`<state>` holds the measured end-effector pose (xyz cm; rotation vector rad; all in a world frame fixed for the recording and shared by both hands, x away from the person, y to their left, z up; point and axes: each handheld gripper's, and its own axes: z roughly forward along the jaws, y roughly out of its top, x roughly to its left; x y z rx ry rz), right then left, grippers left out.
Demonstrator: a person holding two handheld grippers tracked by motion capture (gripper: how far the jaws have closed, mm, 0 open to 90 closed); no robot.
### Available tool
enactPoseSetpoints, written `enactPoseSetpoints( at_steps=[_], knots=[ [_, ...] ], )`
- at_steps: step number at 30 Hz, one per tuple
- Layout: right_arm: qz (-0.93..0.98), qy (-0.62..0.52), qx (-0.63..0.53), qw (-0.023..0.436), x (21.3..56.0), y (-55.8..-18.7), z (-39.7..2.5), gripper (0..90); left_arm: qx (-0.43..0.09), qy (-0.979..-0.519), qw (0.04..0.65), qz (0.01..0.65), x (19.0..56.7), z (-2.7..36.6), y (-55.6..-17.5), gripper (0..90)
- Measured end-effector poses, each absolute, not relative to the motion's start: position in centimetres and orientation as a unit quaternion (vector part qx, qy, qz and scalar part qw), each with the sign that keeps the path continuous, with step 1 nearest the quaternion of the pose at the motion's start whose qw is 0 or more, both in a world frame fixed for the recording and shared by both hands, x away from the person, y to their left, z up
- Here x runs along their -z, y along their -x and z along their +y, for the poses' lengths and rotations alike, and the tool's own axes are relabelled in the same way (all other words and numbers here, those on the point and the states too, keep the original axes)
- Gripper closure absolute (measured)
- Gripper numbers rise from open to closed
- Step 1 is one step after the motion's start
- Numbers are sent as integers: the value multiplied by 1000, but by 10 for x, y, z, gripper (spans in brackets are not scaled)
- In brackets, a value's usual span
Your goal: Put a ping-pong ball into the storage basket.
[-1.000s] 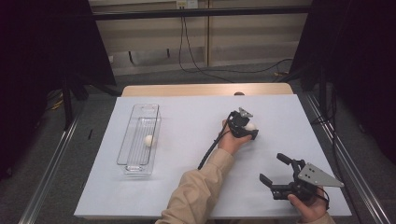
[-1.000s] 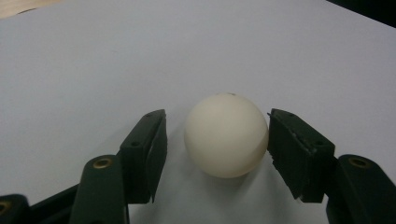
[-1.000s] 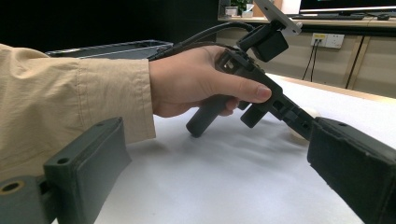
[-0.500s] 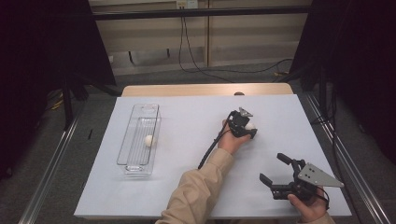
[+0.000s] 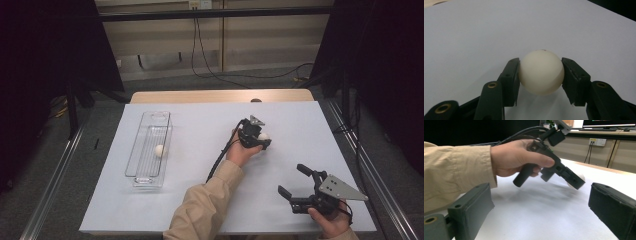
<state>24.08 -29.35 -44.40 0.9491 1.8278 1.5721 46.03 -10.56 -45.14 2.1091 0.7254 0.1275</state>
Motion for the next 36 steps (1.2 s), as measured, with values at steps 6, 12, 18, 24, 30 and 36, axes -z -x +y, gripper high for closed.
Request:
enactPoseSetpoints(
  at_steps=[6, 12, 18, 24, 30, 36],
  knots=[
    [680, -351, -583, 273, 444, -241, -293, 43, -47, -850, 436, 291, 451, -95, -455, 510],
    [680, -351, -583, 274, 444, -241, -293, 43, -46, -855, 429, 286, 448, -88, -450, 510],
    [679, -351, -584, 274, 444, -241, -293, 43, -39, -852, 435, 287, 446, -80, -446, 510],
    [681, -350, -582, 275, 444, -241, -293, 44, -35, -853, 433, 290, 446, -72, -441, 510],
    [680, -350, -582, 275, 444, -241, -293, 44, -34, -855, 428, 290, 445, -62, -438, 510],
    [681, -351, -582, 274, 444, -240, -293, 44, -37, -854, 430, 290, 445, -54, -436, 510]
  ],
)
